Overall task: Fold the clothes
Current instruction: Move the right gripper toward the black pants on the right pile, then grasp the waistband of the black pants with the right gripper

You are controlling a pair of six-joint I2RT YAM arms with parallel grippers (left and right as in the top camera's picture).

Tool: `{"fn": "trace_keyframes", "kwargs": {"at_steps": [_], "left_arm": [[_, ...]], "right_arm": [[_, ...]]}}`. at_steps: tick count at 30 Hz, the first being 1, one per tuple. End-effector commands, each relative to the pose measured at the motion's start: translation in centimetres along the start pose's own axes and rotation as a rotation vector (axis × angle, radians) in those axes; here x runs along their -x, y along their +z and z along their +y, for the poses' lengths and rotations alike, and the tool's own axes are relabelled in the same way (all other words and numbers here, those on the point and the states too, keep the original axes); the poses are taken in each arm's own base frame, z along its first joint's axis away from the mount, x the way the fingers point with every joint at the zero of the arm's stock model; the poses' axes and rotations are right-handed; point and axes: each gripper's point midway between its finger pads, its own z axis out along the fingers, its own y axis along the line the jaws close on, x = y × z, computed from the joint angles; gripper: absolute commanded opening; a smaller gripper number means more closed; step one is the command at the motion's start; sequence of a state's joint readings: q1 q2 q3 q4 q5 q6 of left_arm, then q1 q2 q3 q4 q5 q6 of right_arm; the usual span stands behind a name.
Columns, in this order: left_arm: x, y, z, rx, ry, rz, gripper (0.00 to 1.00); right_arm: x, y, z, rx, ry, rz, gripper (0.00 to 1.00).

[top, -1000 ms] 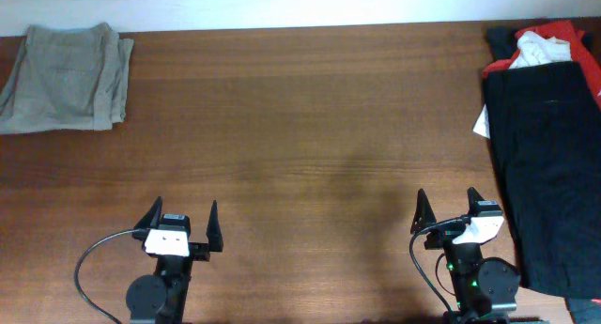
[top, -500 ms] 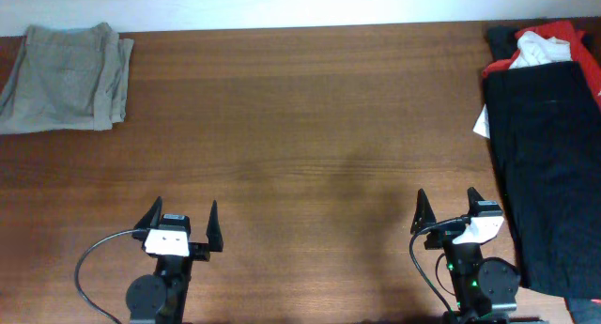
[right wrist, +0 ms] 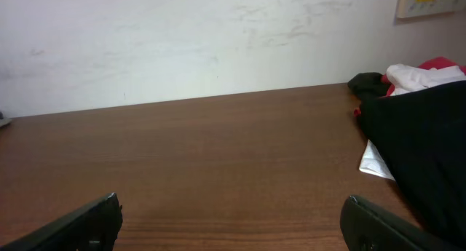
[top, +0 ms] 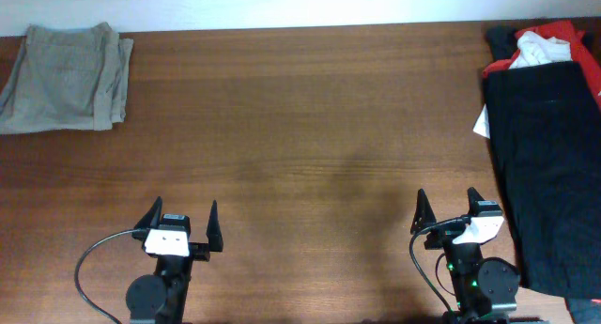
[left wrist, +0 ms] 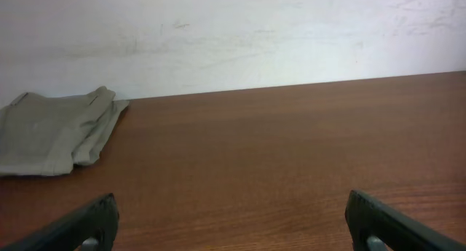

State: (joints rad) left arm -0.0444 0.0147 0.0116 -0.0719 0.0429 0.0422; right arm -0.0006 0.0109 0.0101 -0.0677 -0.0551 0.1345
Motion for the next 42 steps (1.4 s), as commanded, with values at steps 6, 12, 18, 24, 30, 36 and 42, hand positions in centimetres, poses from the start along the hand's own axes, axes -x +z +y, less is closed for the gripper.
{"fn": "trace_keyframes", "kwargs": {"at_steps": [6,12,18,24,30,36,42], "left_arm": [[-0.2,0.0,0.3,0.015,0.011,0.008,0.99],[-0.2,0.0,0.3,0.015,0.011,0.008,0.99],[-0.2,0.0,0.3,0.015,0.011,0.008,0.99],[-0.2,0.0,0.3,0.015,0.011,0.008,0.99],[-0.2,0.0,0.3,0.015,0.011,0.008,0.99],[-0.2,0.0,0.3,0.015,0.011,0.008,0.99],[-0.2,0.0,0.3,0.015,0.011,0.008,0.99]], "right_arm": [[-0.2,0.0,0.0,0.006,0.001,0.003,0.99],[0.2,-0.6,4.2,0.251,0.06,0.006,0.99],[3.8,-1.7,6.8,0.405,0.141,-0.115,0.99],[6.8,-0.7,2.5,0.126,-0.028,-0.246,0.99],[12.9,6.8,-0.4,-0.096,-0.157,-0.049,0.99],[9.9,19.4,-1.9,-0.1,-0.311,0.401,0.99],[5.9,20.7,-14.1,-0.466,-0.34,0.638,0.99]]}}
